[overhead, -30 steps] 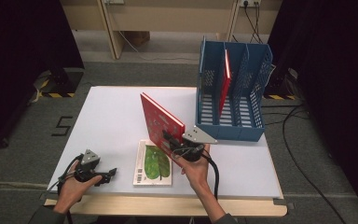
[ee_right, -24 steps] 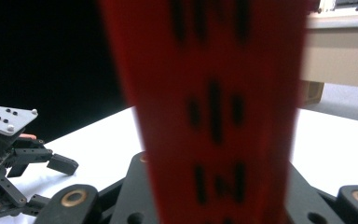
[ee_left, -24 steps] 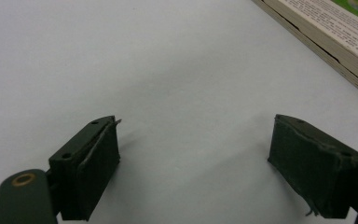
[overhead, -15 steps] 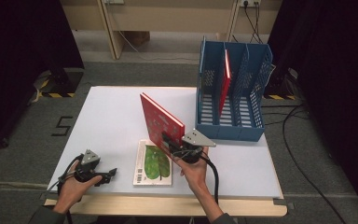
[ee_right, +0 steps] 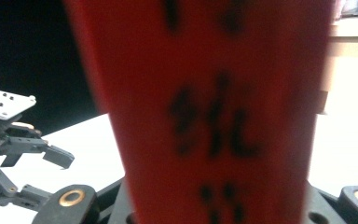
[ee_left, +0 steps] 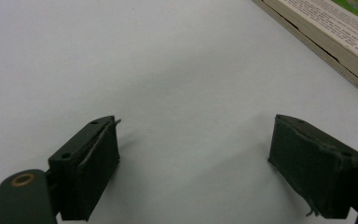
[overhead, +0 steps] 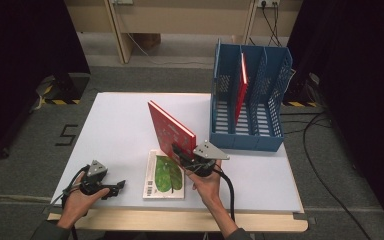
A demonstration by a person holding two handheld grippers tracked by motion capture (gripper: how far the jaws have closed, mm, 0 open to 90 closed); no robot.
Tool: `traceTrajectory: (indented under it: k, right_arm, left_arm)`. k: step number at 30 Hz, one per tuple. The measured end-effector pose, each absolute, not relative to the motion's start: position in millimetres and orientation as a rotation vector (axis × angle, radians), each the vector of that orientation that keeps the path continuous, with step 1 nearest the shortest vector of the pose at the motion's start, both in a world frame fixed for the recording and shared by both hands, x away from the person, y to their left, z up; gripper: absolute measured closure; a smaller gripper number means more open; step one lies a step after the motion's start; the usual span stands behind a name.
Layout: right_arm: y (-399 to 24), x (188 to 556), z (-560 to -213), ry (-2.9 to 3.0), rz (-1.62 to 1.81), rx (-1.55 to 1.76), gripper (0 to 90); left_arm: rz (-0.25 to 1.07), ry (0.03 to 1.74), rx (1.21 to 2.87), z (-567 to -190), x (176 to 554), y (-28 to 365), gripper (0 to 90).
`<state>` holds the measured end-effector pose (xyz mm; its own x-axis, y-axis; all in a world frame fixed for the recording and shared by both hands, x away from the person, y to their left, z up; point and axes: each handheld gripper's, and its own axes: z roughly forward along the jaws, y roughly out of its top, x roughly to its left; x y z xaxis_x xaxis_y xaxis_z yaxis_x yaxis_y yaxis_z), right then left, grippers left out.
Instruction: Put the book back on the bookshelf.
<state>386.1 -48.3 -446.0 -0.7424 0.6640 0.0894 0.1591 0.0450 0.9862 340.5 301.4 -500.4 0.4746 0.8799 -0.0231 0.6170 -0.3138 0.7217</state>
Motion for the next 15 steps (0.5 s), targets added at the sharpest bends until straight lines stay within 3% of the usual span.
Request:
traceTrajectory:
  k: [15]
  right_arm:
    - [-48.6,387.2,-447.1,1.963,1.664,0.795,78.8]
  left_arm:
    - [0.498,1.234,2.050,-500.4,340.7,301.5,14.4]
